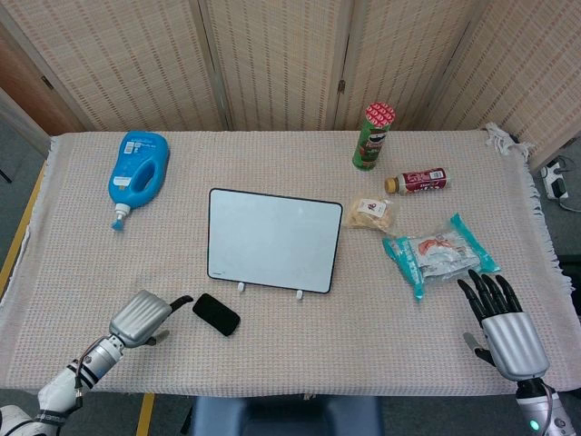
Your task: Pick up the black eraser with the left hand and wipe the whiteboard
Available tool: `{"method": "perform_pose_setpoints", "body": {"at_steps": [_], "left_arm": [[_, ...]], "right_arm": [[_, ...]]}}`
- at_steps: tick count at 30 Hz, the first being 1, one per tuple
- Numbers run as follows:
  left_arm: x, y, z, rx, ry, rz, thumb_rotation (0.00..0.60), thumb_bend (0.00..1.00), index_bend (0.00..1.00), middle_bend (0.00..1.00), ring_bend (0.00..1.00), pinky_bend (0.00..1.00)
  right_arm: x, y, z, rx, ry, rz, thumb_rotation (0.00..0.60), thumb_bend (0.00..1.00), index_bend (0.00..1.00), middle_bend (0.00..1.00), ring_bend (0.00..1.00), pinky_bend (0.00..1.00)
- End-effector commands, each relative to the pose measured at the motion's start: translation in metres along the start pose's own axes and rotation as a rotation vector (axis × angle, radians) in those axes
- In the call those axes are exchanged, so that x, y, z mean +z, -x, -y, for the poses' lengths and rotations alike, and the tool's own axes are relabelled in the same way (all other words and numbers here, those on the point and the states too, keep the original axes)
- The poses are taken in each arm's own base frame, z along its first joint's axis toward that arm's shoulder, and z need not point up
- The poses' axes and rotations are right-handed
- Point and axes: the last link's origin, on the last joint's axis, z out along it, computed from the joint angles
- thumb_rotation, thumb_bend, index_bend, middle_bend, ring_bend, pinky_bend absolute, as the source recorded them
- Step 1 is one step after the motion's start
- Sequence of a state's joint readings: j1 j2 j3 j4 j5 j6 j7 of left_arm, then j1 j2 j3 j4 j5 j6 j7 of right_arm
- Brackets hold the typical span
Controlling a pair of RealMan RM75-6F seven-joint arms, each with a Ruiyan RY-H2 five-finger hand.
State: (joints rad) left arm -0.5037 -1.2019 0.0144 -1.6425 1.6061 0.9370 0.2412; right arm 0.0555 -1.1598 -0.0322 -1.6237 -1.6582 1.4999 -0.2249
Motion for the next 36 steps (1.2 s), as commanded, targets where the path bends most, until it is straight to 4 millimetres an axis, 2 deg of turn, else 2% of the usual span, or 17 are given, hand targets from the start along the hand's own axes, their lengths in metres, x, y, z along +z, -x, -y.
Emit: {"method": "perform_pose_setpoints", "body": {"at_steps": [1, 7, 15, 36], "left_arm": [[0.009, -0.001, -0.012, 0.004, 0.029, 0.004, 0.600, 0.33, 0.22, 1.00, 0.92, 0.94], [0.027, -0.005, -0.030, -0.010, 0.060, 0.012, 0.600, 0.33, 0.21, 1.00, 0.92, 0.94], [0.048, -0.005, -0.042, 0.002, 0.070, 0.054, 0.600, 0.34, 0.23, 1.00, 0.92, 0.94], [0.067, -0.001, -0.048, 0.049, 0.032, 0.145, 0.600, 0.36, 0.26, 1.00, 0.92, 0.94]], "right_arm": [[0.000, 0.000, 0.000, -0.001, 0.001, 0.002, 0.600, 0.29, 0.00, 0.00, 0.00, 0.00], [0.000, 0.000, 0.000, -0.002, 0.002, 0.004, 0.600, 0.29, 0.00, 0.00, 0.00, 0.00], [-0.002, -0.001, -0.001, 0.001, 0.003, 0.000, 0.600, 0.29, 0.00, 0.00, 0.00, 0.00], [-0.006, -0.004, -0.002, 0.005, 0.017, -0.012, 0.600, 0.30, 0.00, 0.00, 0.00, 0.00]]}}
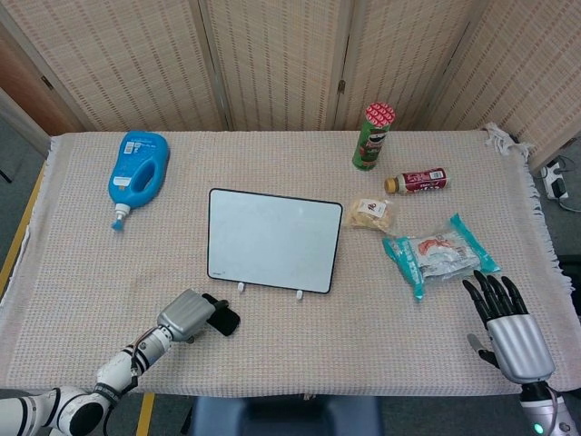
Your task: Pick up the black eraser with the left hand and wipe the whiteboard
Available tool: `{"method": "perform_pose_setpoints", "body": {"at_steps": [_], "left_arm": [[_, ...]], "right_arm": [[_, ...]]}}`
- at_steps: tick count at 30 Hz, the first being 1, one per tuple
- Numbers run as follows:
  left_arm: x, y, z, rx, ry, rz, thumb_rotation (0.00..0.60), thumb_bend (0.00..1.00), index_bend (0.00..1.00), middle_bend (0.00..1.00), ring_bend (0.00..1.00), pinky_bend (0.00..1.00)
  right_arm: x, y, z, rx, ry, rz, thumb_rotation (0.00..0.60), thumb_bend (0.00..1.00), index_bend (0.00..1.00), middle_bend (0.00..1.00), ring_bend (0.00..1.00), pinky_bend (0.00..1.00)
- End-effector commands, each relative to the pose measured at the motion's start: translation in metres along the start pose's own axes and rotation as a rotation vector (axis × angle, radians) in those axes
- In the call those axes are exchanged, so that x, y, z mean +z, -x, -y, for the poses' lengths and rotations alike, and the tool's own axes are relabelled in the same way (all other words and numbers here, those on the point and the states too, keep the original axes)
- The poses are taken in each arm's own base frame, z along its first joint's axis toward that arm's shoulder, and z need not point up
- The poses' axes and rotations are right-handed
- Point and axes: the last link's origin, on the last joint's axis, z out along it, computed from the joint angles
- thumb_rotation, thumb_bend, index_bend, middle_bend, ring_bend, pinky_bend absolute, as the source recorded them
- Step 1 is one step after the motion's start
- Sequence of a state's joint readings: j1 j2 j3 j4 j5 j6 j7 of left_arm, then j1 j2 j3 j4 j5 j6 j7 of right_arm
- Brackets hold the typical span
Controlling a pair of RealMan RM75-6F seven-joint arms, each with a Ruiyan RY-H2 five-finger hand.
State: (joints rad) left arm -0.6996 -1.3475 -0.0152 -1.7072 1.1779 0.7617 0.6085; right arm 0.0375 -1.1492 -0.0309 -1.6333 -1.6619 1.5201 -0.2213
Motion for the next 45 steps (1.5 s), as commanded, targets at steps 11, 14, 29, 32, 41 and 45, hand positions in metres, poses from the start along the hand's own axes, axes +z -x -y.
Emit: {"method": "perform_pose_setpoints", "body": {"at_steps": [11, 14, 29, 32, 41, 45], "left_arm": [[0.010, -0.001, -0.002, -0.015, -0.006, -0.070, 0.600, 0.36, 0.56, 1.00, 0.92, 0.94], [0.007, -0.004, -0.003, -0.019, -0.001, -0.122, 0.600, 0.36, 0.61, 1.00, 0.92, 0.94], [0.005, -0.037, -0.018, -0.100, -0.212, -0.735, 0.600, 0.38, 0.66, 1.00, 0.94, 0.96], [0.018, -0.041, -0.031, -0.063, -0.254, -0.797, 0.600, 0.38, 0.66, 1.00, 0.94, 0.96], [0.061, -0.047, -0.078, 0.040, -0.317, -0.820, 0.600, 0.39, 0.65, 1.00, 0.94, 0.96], [0.078, -0.048, -0.090, 0.080, -0.339, -0.801, 0.600, 0.40, 0.65, 1.00, 0.94, 0.96]], "right_arm": [[-0.001, -0.001, 0.000, 0.002, -0.003, -0.001, 0.600, 0.29, 0.00, 0.00, 0.00, 0.00], [-0.001, -0.001, 0.000, 0.001, -0.002, 0.000, 0.600, 0.29, 0.00, 0.00, 0.00, 0.00], [-0.001, 0.000, 0.001, 0.000, -0.003, 0.005, 0.600, 0.29, 0.00, 0.00, 0.00, 0.00], [-0.001, -0.002, 0.000, 0.008, -0.001, 0.003, 0.600, 0.29, 0.00, 0.00, 0.00, 0.00], [-0.015, -0.020, -0.009, 0.079, -0.011, -0.068, 0.600, 0.29, 0.00, 0.00, 0.00, 0.00], [-0.019, -0.025, -0.014, 0.105, -0.012, -0.084, 0.600, 0.29, 0.00, 0.00, 0.00, 0.00]]}}
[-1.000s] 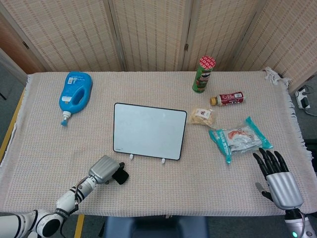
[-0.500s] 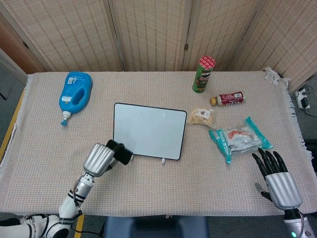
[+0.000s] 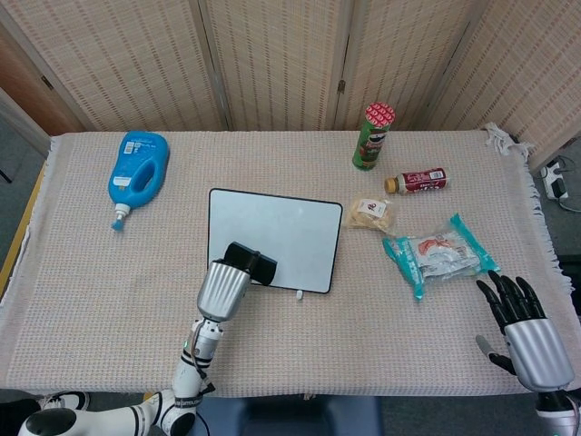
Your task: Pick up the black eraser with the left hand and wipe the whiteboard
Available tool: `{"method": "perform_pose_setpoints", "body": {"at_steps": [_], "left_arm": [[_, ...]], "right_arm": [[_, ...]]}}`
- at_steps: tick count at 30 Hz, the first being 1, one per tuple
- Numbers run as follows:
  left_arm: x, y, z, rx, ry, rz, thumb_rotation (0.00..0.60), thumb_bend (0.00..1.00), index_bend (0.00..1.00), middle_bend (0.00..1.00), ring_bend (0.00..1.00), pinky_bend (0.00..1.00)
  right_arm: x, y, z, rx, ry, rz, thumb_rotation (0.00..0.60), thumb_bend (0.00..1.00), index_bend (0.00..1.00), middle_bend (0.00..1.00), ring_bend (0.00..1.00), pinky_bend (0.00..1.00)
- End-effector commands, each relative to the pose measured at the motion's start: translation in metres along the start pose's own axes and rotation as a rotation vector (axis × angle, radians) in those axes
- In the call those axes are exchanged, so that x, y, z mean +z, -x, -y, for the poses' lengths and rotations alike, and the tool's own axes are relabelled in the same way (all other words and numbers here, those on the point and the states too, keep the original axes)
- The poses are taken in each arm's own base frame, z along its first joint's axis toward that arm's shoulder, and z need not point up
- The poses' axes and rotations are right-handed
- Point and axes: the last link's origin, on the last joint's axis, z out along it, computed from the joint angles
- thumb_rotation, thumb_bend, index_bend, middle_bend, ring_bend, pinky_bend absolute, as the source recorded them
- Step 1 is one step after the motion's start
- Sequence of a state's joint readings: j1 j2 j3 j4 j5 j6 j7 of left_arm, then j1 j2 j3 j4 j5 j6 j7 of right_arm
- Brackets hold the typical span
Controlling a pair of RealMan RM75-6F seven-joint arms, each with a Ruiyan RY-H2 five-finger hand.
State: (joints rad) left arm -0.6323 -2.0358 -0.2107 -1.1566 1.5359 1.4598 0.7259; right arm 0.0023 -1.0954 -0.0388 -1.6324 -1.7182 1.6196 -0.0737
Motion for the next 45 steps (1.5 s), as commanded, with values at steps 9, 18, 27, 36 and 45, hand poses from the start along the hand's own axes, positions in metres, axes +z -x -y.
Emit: {"method": "perform_pose_setpoints", "body": {"at_steps": [9, 18, 27, 36, 45], "left_arm": [[0.019, 0.023, -0.030, 0.103, -0.008, 0.034, 0.600, 0.40, 0.64, 1.00, 0.94, 0.96], [0.026, 0.035, -0.034, 0.134, -0.017, 0.052, 0.600, 0.40, 0.63, 1.00, 0.94, 0.96], [0.027, 0.043, -0.034, 0.153, -0.014, 0.054, 0.600, 0.39, 0.36, 1.00, 0.94, 0.96], [0.026, 0.043, -0.036, 0.162, -0.018, 0.072, 0.600, 0.38, 0.17, 1.00, 0.94, 0.96], [0.004, 0.028, -0.031, 0.176, -0.015, 0.108, 0.600, 0.33, 0.11, 1.00, 0.94, 0.96]], "right_arm": [[-0.008, -0.008, -0.007, 0.026, -0.009, -0.019, 0.600, 0.29, 0.00, 0.00, 0.00, 0.00], [-0.010, -0.008, -0.006, 0.025, -0.008, -0.018, 0.600, 0.29, 0.00, 0.00, 0.00, 0.00], [-0.012, -0.010, -0.007, 0.027, 0.000, -0.025, 0.600, 0.29, 0.00, 0.00, 0.00, 0.00], [-0.013, -0.010, -0.007, 0.024, 0.003, -0.029, 0.600, 0.29, 0.00, 0.00, 0.00, 0.00], [-0.015, -0.011, -0.008, 0.020, 0.010, -0.039, 0.600, 0.29, 0.00, 0.00, 0.00, 0.00]]}}
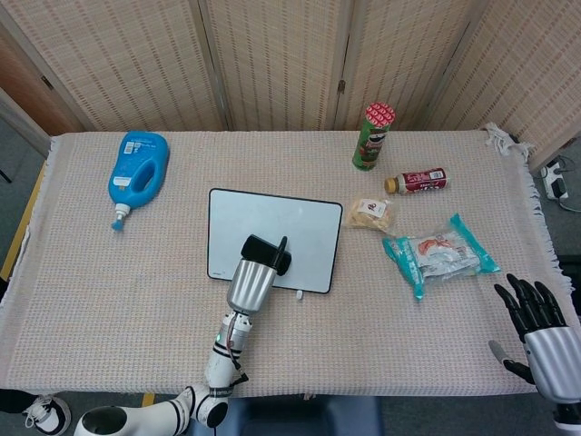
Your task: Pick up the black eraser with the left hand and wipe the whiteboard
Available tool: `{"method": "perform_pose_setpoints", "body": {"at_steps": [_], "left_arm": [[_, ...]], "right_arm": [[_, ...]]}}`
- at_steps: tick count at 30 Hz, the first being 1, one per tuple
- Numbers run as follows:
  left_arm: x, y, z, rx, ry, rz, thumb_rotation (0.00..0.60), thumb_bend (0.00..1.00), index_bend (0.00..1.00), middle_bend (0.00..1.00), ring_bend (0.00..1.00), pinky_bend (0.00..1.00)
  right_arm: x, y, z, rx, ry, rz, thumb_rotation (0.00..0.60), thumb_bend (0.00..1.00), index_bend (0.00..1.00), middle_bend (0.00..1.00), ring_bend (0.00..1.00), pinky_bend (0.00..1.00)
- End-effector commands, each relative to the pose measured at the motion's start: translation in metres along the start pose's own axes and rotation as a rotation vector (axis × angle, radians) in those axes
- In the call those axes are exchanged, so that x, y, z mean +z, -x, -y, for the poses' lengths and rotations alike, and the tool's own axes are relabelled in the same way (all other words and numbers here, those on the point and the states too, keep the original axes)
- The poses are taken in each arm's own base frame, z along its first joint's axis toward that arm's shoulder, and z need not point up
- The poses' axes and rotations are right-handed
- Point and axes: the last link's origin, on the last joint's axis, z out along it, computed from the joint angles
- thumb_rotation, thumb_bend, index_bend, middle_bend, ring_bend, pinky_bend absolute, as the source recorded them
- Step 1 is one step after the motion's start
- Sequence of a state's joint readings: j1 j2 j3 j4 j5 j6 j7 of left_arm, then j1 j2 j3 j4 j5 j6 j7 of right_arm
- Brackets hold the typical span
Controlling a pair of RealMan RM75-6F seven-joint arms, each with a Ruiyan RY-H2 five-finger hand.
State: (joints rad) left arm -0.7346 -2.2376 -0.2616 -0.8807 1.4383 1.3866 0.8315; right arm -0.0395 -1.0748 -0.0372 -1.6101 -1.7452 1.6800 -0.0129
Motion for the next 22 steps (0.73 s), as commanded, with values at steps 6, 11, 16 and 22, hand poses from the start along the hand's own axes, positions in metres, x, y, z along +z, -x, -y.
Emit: {"method": "perform_pose_setpoints", "body": {"at_steps": [6, 11, 16, 22], "left_arm": [[-0.049, -0.031, 0.051, 0.003, -0.007, 0.083, 0.600, 0.30, 0.05, 1.00, 0.93, 0.96], [-0.095, -0.046, 0.111, -0.096, -0.039, 0.190, 0.600, 0.29, 0.02, 0.91, 0.69, 0.80], [-0.157, -0.064, 0.195, -0.064, -0.140, 0.340, 0.600, 0.29, 0.03, 0.26, 0.15, 0.25], [-0.215, -0.068, 0.255, -0.234, -0.337, 0.300, 0.600, 0.28, 0.00, 0.03, 0.00, 0.00]], "right_arm": [[-0.003, 0.002, 0.003, -0.016, -0.010, -0.005, 0.600, 0.29, 0.00, 0.00, 0.00, 0.00], [0.000, 0.008, 0.007, -0.033, -0.022, 0.020, 0.600, 0.29, 0.00, 0.00, 0.00, 0.00], [0.011, 0.020, 0.013, -0.064, -0.031, 0.069, 0.600, 0.29, 0.00, 0.00, 0.00, 0.00], [0.024, 0.031, 0.018, -0.088, -0.042, 0.110, 0.600, 0.29, 0.00, 0.00, 0.00, 0.00]]}}
